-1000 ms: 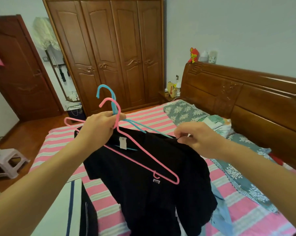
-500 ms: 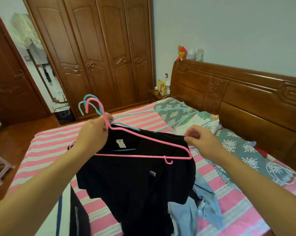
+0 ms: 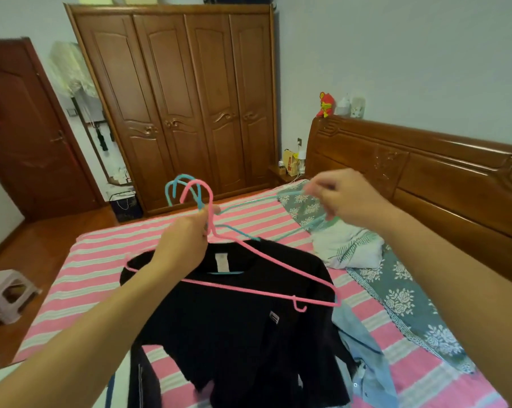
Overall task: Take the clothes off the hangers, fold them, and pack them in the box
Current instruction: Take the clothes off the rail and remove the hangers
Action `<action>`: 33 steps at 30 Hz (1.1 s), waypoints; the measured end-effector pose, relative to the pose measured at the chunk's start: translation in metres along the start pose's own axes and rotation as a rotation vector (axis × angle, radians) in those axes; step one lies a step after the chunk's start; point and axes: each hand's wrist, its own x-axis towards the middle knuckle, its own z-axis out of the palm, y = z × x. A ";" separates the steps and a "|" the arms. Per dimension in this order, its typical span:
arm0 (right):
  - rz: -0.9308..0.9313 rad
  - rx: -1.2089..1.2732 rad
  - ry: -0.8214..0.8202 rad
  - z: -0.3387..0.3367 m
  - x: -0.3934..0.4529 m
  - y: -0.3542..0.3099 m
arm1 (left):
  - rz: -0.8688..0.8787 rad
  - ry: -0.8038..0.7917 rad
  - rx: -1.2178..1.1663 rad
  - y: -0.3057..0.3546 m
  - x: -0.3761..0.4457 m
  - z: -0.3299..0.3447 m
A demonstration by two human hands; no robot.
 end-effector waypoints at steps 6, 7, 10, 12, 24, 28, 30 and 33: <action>0.055 -0.304 0.143 -0.062 0.033 0.020 | 0.152 -0.129 0.072 0.003 -0.019 0.048; 0.078 -0.360 0.149 -0.066 0.033 0.033 | 0.153 -0.144 0.046 0.003 -0.020 0.054; 0.135 -0.444 0.280 -0.081 0.022 0.065 | 0.205 -0.151 0.053 0.009 -0.021 0.060; 0.159 -0.451 0.362 -0.086 0.016 0.075 | 0.257 -0.075 -0.003 0.018 -0.007 0.052; 0.233 0.683 0.414 -0.004 -0.057 0.085 | 0.355 0.065 -0.148 0.006 0.016 0.026; 0.303 1.043 0.244 0.036 -0.057 0.065 | 0.439 0.143 -0.166 0.010 0.020 0.004; 0.298 1.145 0.110 0.048 -0.054 0.051 | 0.481 0.118 -0.100 0.015 0.021 -0.006; 0.290 1.217 -0.066 0.060 -0.051 0.041 | 0.487 0.097 -0.003 0.013 0.022 -0.015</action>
